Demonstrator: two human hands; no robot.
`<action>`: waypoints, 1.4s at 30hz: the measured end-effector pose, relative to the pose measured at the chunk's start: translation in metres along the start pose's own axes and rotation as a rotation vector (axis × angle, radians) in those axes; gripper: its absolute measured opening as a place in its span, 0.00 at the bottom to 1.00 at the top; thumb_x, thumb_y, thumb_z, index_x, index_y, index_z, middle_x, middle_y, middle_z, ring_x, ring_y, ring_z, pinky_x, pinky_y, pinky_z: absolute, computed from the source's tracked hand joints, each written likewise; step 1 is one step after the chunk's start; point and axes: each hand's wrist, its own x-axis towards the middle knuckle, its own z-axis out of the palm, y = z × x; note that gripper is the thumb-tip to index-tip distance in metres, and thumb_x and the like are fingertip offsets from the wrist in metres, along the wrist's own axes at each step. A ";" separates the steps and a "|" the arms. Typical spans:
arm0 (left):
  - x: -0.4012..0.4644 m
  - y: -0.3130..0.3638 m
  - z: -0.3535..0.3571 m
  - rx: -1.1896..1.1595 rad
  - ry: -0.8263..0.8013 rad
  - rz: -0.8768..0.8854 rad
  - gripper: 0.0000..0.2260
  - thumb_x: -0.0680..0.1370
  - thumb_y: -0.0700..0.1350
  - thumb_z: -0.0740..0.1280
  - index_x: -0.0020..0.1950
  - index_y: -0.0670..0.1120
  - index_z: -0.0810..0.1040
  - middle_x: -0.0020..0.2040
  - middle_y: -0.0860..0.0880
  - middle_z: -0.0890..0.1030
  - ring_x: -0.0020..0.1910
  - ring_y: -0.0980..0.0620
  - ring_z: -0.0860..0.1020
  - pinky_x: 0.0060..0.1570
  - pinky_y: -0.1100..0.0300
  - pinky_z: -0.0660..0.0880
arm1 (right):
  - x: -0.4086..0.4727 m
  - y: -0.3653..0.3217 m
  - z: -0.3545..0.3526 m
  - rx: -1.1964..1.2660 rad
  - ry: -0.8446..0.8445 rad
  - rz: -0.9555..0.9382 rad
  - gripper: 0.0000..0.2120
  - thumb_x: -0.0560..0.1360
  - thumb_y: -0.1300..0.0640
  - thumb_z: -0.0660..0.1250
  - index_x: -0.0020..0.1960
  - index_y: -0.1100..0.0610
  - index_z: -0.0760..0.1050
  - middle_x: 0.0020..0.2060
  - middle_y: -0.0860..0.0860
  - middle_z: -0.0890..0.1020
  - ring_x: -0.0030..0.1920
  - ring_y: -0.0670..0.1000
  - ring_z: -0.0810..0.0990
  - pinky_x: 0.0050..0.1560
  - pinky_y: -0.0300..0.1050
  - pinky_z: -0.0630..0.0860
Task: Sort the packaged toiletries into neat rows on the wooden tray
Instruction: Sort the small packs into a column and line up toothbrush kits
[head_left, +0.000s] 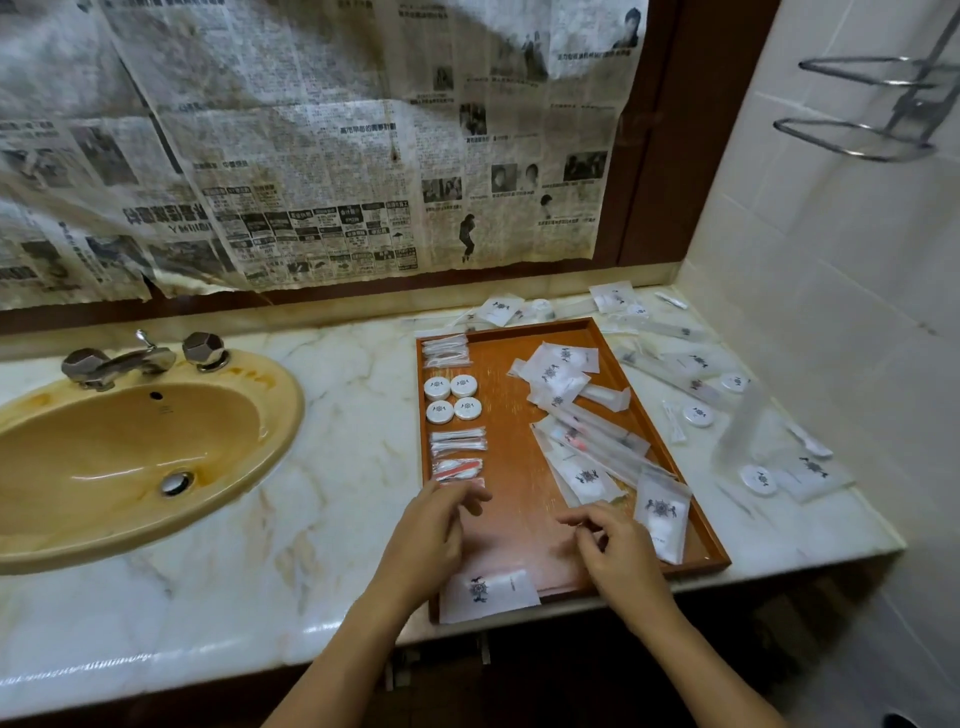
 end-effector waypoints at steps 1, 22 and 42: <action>0.010 0.006 0.003 -0.011 0.000 0.016 0.20 0.78 0.35 0.57 0.57 0.58 0.77 0.51 0.61 0.76 0.54 0.62 0.75 0.54 0.66 0.72 | 0.002 0.001 -0.008 -0.011 0.047 0.024 0.14 0.75 0.67 0.66 0.49 0.49 0.83 0.45 0.40 0.82 0.46 0.38 0.79 0.46 0.31 0.75; 0.119 0.099 0.138 -0.075 -0.292 -0.181 0.15 0.80 0.48 0.65 0.66 0.48 0.76 0.63 0.51 0.80 0.58 0.53 0.78 0.58 0.58 0.75 | 0.009 0.040 -0.086 -0.349 0.126 0.675 0.14 0.71 0.42 0.68 0.35 0.51 0.77 0.33 0.45 0.80 0.35 0.48 0.79 0.36 0.45 0.78; 0.125 0.111 0.154 -0.097 -0.246 -0.101 0.08 0.78 0.43 0.62 0.55 0.52 0.77 0.41 0.51 0.81 0.40 0.52 0.79 0.37 0.60 0.72 | 0.009 0.037 -0.095 -0.134 0.028 0.597 0.08 0.75 0.52 0.69 0.38 0.51 0.81 0.29 0.49 0.82 0.29 0.45 0.79 0.37 0.46 0.78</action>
